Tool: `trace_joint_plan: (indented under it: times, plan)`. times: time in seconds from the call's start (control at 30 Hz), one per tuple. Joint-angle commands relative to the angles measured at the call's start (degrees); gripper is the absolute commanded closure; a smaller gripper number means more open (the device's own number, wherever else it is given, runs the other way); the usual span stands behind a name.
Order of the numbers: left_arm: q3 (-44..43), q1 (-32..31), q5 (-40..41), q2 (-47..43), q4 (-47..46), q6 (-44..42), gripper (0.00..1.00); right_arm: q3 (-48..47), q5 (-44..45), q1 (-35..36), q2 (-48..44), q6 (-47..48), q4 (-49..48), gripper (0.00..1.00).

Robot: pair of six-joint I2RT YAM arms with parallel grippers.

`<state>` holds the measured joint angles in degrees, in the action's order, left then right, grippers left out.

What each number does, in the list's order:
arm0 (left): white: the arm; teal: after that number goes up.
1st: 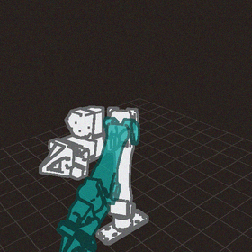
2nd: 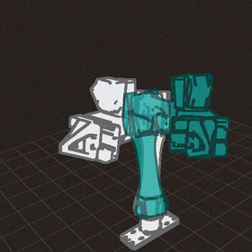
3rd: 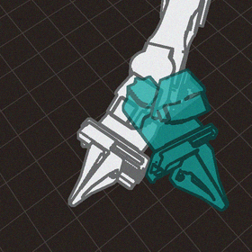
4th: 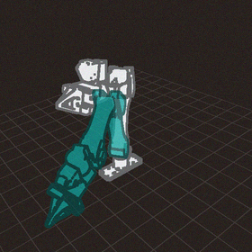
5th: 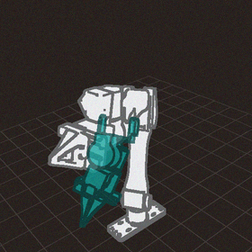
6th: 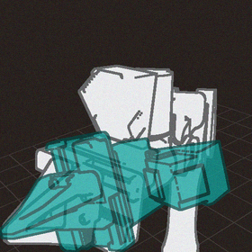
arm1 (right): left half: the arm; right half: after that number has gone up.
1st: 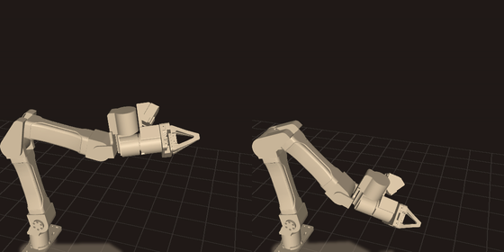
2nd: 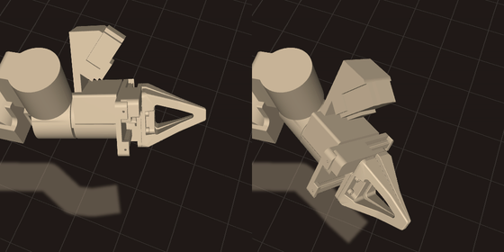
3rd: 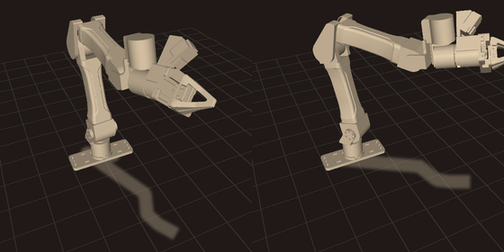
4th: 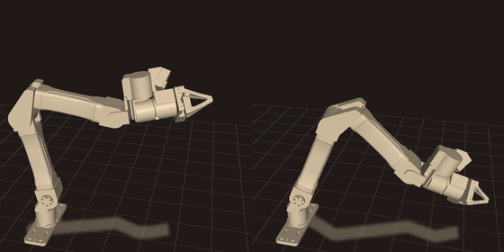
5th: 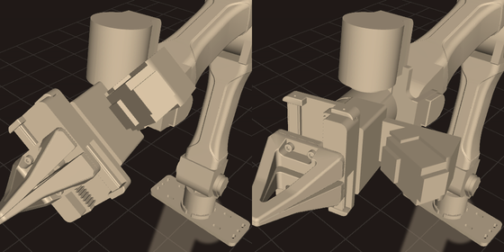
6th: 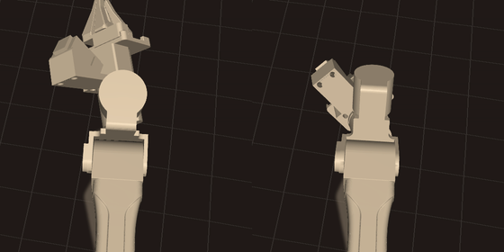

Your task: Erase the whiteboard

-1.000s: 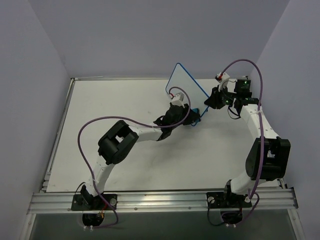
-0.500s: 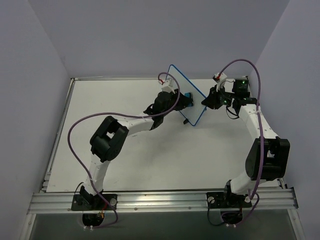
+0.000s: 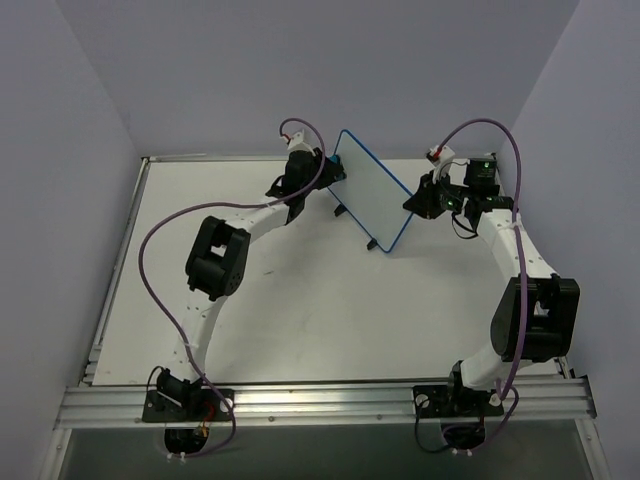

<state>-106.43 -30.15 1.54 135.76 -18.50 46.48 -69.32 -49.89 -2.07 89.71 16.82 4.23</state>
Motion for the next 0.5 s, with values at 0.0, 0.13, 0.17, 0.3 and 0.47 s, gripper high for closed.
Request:
trace_joint_plan:
  times: [0.0,0.13,0.17,0.3,0.47]
  plan:
    - [-5.5,1.2,0.7,4.0,7.3,1.1,0.98,1.3,-1.4,1.3,0.2,0.7,3.9,1.0]
    - [-8.5,1.3,-1.4,7.4,8.8,1.4,0.98,1.3,-1.4,1.3,0.3,0.8,3.9,1.0]
    - [-9.2,1.4,-1.5,8.8,9.3,2.1,0.98,1.4,-1.3,1.3,0.3,0.9,3.9,1.0]
    - [-10.0,1.7,-4.0,10.1,10.2,2.9,0.98,1.4,-1.2,1.3,0.7,1.0,3.9,1.0]
    - [-9.8,1.5,-3.8,10.5,10.2,2.5,0.98,1.3,-1.3,1.3,0.8,1.0,3.9,1.0]
